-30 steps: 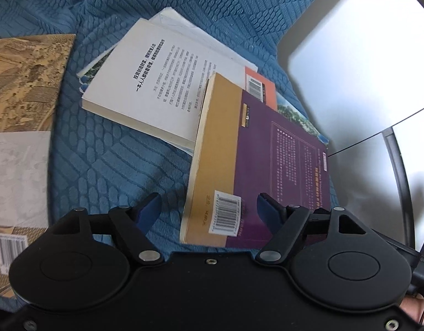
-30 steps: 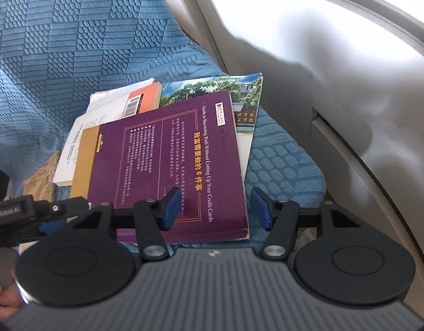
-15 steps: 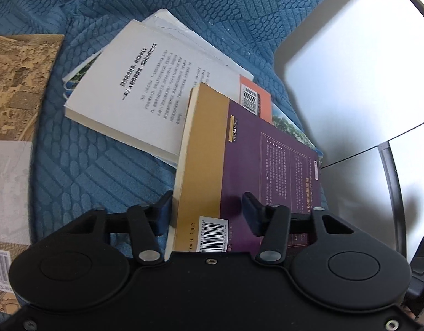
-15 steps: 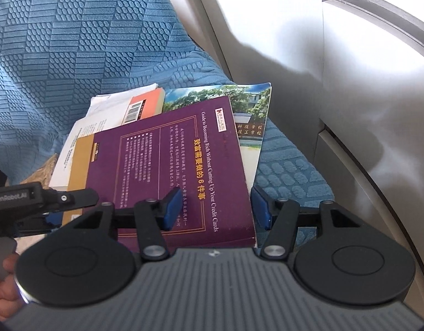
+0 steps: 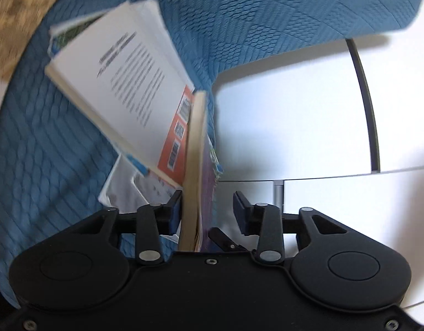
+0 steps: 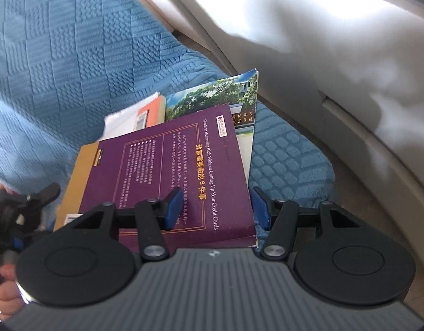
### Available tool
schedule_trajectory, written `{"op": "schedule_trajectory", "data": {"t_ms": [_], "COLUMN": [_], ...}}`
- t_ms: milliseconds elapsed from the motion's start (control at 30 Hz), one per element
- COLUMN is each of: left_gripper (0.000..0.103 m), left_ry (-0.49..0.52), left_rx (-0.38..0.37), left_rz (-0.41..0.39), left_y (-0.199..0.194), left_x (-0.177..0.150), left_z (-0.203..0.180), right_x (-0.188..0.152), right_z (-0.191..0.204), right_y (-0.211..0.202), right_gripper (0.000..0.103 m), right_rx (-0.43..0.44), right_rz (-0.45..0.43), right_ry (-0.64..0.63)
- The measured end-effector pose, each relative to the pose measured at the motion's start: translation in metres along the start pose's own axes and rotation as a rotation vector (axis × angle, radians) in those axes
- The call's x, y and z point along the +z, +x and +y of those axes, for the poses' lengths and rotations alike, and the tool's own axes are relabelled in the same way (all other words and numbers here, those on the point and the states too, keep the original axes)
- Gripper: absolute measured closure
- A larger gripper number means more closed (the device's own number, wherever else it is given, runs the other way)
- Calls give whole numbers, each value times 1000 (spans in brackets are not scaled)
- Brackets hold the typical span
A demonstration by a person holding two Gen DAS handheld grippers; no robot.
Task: Organize objects
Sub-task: 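Close the left gripper on the purple paperback and lift it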
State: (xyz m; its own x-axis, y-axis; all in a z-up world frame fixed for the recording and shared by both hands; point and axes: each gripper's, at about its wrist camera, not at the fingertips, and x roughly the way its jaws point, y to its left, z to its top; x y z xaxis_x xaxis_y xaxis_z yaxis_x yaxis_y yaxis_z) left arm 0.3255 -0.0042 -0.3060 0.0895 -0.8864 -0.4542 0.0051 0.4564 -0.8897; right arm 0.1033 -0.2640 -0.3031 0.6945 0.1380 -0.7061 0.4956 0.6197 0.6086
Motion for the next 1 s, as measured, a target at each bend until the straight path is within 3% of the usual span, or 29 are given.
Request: {"op": "schedule_trajectory", "data": {"t_ms": [133, 267, 400, 500, 667, 800, 1000], "left_gripper": [91, 92, 92, 92, 93, 93, 93], "left_ry": [-25, -60, -19, -2, 14, 31, 27], "left_rx": [101, 82, 110, 119, 115, 119, 129], "left_rz": [10, -5, -14, -17, -20, -27, -43], "left_y": [10, 10, 11, 11, 7, 2, -6], "left_x": [-7, -12, -18, -21, -26, -31, -33], "left_z": [2, 2, -9, -16, -22, -26, -28], "right_x": [-2, 1, 2, -3, -23, -41, -49], "right_z": [-3, -7, -9, -6, 4, 13, 13], "right_y": [4, 0, -18, -35, -45, -34, -11], "right_gripper": [46, 46, 45, 44, 32, 31, 30], "right_rx": [13, 15, 17, 65, 181, 284, 282], "right_rz": [6, -6, -46, -64, -7, 74, 53], "right_ry": [32, 82, 167, 238, 388, 490, 595]}}
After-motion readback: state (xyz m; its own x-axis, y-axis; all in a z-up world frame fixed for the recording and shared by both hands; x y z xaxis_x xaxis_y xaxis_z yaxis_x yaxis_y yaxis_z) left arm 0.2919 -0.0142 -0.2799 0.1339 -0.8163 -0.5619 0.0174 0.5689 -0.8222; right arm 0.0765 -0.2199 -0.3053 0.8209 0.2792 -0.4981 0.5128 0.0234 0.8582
